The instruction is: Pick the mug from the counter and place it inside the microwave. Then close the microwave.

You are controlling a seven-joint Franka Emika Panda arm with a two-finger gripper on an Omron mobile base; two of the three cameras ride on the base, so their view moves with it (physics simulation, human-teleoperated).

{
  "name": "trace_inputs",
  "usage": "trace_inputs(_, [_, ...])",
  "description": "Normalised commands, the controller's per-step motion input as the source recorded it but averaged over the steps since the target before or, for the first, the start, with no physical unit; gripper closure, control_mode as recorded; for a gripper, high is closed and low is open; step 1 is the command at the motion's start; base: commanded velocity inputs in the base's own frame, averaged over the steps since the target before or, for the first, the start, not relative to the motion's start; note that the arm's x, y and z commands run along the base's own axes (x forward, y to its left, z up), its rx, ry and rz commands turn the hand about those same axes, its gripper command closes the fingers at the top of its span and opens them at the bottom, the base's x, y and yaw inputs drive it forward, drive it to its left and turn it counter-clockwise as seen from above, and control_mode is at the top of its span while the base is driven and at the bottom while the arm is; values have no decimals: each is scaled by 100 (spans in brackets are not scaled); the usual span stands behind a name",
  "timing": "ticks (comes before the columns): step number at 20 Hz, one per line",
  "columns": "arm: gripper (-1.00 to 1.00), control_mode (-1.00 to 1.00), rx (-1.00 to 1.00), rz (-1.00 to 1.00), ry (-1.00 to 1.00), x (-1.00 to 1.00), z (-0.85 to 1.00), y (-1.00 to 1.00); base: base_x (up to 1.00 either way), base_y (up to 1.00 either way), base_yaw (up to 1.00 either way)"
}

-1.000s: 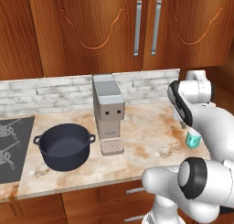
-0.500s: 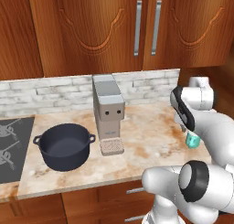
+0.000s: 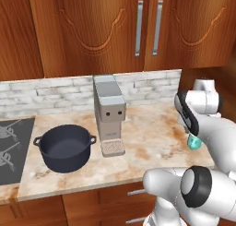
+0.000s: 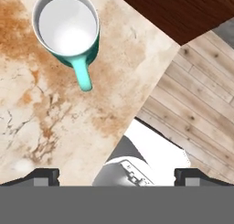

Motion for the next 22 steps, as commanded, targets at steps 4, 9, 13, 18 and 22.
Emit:
trace_inputs(4, [-100, -100, 0, 12, 0, 0, 0, -2, 0, 0, 0])
trace_inputs(9, [-100, -100, 0, 18, -3, 0, -1, 0, 0, 0, 0])
trace_inputs(13, [-100, -100, 0, 15, -13, 0, -5, 0, 0, 0, 0])
trace_inputs(18, [-100, -100, 0, 5, -14, 0, -13, -4, 0, 0, 0])
trace_inputs(22, [-100, -100, 0, 0, -5, 0, -9, -3, 0, 0, 0])
